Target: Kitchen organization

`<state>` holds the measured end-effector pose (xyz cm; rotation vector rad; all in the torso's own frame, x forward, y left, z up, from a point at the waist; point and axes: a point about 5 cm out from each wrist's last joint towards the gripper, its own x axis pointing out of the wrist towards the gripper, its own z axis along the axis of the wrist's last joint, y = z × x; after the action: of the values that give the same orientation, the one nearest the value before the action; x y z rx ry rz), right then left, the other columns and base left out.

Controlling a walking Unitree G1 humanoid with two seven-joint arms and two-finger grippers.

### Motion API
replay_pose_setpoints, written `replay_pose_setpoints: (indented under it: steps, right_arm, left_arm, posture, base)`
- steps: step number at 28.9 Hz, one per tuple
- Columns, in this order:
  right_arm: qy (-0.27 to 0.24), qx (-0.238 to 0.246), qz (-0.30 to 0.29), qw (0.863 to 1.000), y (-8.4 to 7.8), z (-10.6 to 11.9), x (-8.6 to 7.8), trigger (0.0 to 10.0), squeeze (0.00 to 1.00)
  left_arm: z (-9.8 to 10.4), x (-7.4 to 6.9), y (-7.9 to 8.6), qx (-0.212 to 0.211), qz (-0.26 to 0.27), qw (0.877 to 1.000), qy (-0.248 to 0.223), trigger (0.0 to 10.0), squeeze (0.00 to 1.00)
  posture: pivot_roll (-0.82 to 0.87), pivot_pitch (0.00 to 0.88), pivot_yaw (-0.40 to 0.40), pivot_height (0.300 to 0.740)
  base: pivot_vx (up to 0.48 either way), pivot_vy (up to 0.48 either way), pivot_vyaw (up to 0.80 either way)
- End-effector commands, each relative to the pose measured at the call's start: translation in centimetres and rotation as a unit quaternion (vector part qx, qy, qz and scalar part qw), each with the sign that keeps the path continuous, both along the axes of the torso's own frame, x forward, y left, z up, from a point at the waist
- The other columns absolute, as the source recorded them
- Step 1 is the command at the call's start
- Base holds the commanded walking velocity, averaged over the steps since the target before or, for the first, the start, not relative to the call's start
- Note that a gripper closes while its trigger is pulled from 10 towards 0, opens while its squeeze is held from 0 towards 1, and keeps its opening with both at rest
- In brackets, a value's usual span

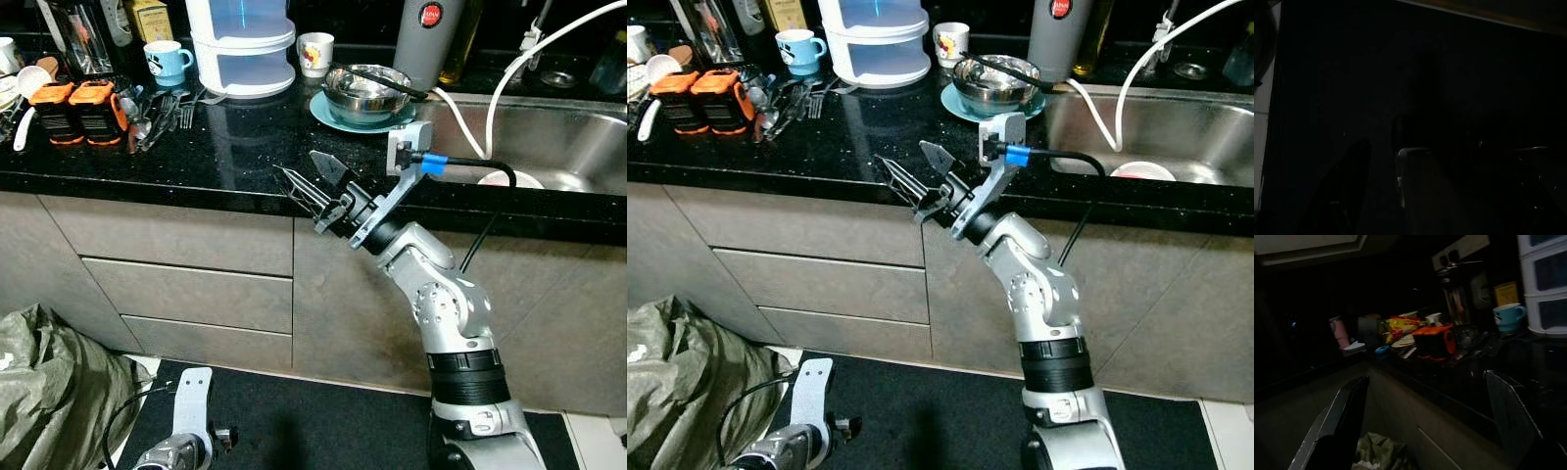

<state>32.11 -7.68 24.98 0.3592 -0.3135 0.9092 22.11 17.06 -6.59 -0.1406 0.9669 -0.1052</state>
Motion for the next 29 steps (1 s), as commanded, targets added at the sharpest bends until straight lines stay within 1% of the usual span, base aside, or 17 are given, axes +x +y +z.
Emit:
replay_pose_setpoints:
  steps: [1, 16, 24, 29]
  right_arm:
    - [0.004, -0.004, 0.012, 1.0, 0.22, -0.31, -0.49, 10.0, 0.0]
    - [0.009, 0.0, 0.02, 1.0, 0.47, -0.35, -0.41, 10.0, 0.0]
    - [-0.007, 0.003, 0.032, 0.999, 0.63, 0.28, -1.16, 10.0, 0.0]
    - [-0.008, 0.003, 0.031, 0.999, 0.65, 0.33, -1.19, 10.0, 0.0]
  left_arm:
    - [-0.29, -0.53, 0.46, 0.008, 0.002, 1.0, 0.013, 10.0, 0.0]
    - [-0.3, -0.51, 0.4, 0.012, 0.003, 1.0, 0.012, 10.0, 0.0]
    - [-0.34, -0.68, 0.77, 0.013, 0.002, 1.0, 0.011, 10.0, 0.0]
    - [-0.33, -0.67, 0.76, 0.012, 0.0, 1.0, 0.01, 10.0, 0.0]
  posture:
    - [-0.02, 0.039, 0.016, 0.74]
    - [-0.02, 0.039, 0.008, 0.74]
    - [-0.02, 0.049, 0.015, 0.74]
    - [-0.02, 0.05, 0.013, 0.74]
  base:
    - [0.0, 0.0, 0.0]
    - [0.0, 0.0, 0.0]
    - [0.0, 0.0, 0.0]
    - [0.0, 0.0, 0.0]
